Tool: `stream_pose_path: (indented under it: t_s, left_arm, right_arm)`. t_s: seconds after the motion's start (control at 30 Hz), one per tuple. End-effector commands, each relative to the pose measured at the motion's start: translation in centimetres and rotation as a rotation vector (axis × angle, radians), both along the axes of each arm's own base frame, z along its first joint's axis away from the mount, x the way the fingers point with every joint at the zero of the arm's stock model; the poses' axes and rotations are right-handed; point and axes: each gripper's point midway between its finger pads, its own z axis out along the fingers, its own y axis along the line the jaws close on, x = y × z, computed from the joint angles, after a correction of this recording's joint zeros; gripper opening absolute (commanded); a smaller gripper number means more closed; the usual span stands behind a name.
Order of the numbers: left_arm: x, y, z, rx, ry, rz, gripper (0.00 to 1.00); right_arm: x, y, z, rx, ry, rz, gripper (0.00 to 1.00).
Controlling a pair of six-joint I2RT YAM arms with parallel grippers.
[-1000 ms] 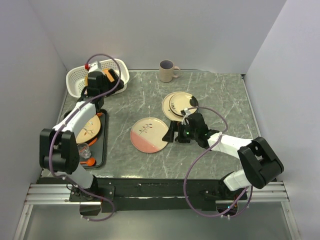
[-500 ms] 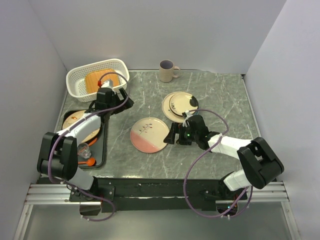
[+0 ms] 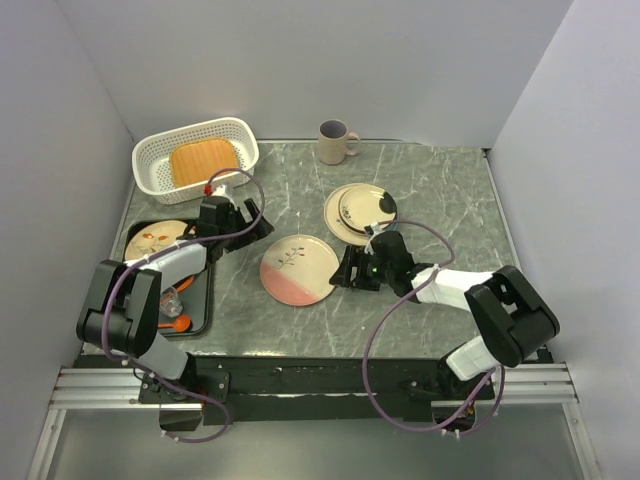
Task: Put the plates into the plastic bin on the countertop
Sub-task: Pick up the plate at the center of the board.
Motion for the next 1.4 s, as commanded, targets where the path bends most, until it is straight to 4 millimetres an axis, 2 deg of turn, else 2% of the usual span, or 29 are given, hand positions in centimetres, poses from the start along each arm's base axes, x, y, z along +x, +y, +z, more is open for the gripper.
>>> stream_pose_path:
  t_s: [0.0,0.23,0.47,0.73,0.87,1.13,1.23,1.37]
  left_arm:
    - [-0.7,-1.5,0.0,-0.061,-0.026,-0.064,0.96]
    - [-2.7,-2.0,-1.8,-0.096,0.017,-0.103,0.91]
    - [-4.4,-2.4,-3.9,-0.108,0.074,-0.142,0.79]
    - [-6.8,-3.5,-6.3,-0.158,0.148,-0.207,0.72]
    - [-8.1,-4.4,-7.4,-0.215,0.182,-0.25,0.69]
    - [-8.9,-5.7,-6.7,-0.3,0.126,-0.334,0.67]
    - [-9.7,-6.0,-6.5,-0.323,0.122,-0.367,0.67]
    - [-10.0,-6.9,-5.1,-0.361,0.075,-0.442,0.66]
  right_arm:
    - [1.5,1.0,0.8,0.015,-0.029,-0.016,0.74]
    - [1.9,1.2,-0.3,0.001,0.014,-0.025,0.62]
    - [2.1,1.7,-0.5,-0.006,0.027,-0.015,0.56]
    - [2.1,2.0,-0.9,-0.012,0.044,-0.009,0.52]
    - [2.1,2.2,-1.1,-0.009,0.048,-0.006,0.42]
    - [2.0,2.1,-1.3,-0.015,0.045,0.0,0.2]
    - [2.0,2.1,-1.4,-0.02,0.04,-0.001,0.15]
    - [1.9,2.2,-1.4,-0.019,0.039,0.004,0.09]
